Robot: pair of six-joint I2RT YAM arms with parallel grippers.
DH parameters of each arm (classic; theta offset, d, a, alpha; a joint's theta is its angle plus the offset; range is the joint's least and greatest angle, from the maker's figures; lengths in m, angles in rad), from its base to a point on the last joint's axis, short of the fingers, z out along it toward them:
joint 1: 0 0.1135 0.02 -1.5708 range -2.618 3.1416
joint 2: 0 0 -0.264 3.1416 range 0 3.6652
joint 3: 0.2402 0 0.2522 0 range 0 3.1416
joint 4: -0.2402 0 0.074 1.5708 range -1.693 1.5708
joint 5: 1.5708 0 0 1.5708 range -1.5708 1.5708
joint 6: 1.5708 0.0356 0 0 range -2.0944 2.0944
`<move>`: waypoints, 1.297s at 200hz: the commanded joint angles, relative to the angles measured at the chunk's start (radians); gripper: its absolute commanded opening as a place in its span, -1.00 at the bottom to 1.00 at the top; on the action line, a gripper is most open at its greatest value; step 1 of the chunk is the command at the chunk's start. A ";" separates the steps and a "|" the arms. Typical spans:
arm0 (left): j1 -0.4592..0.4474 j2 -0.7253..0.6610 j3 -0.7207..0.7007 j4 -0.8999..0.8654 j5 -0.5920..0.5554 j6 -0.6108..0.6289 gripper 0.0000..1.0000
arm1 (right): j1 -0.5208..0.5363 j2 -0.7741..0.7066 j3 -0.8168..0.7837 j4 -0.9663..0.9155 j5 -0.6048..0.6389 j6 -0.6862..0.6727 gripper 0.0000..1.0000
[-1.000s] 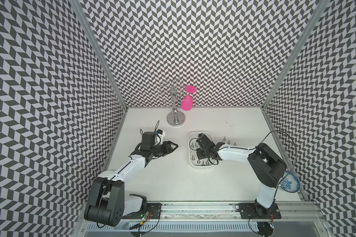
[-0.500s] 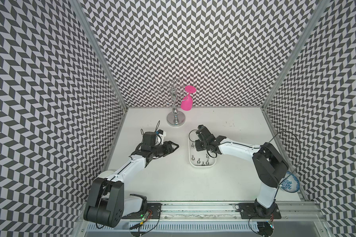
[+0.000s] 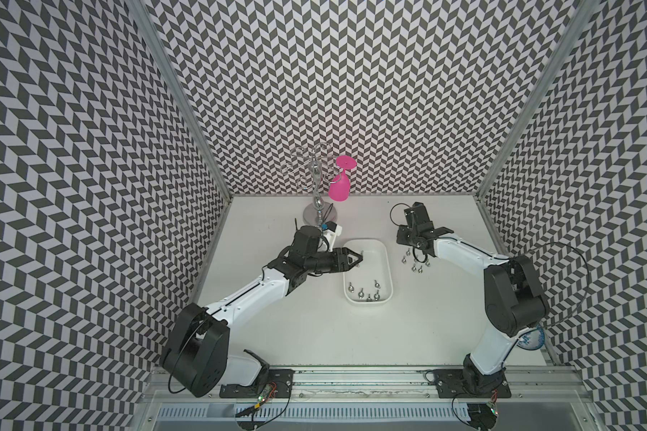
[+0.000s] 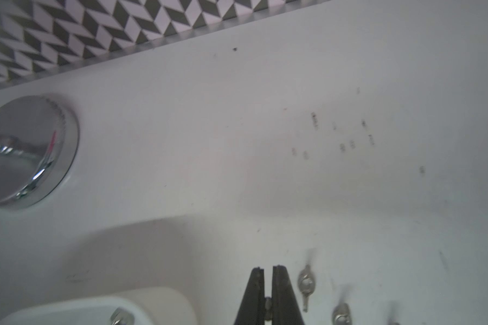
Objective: Take out the wing nut from the storage box
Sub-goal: Place the wing nut at the center of the board.
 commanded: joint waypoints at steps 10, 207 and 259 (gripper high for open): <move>-0.097 0.099 0.075 0.070 -0.020 -0.016 0.11 | -0.078 0.054 -0.008 0.060 -0.003 0.018 -1.00; -0.167 0.205 0.107 0.100 -0.014 -0.022 0.11 | -0.146 0.156 -0.044 0.055 -0.049 0.013 -0.68; -0.163 0.182 0.107 0.073 -0.022 0.000 0.11 | -0.143 0.061 -0.028 0.026 -0.053 0.011 -0.42</move>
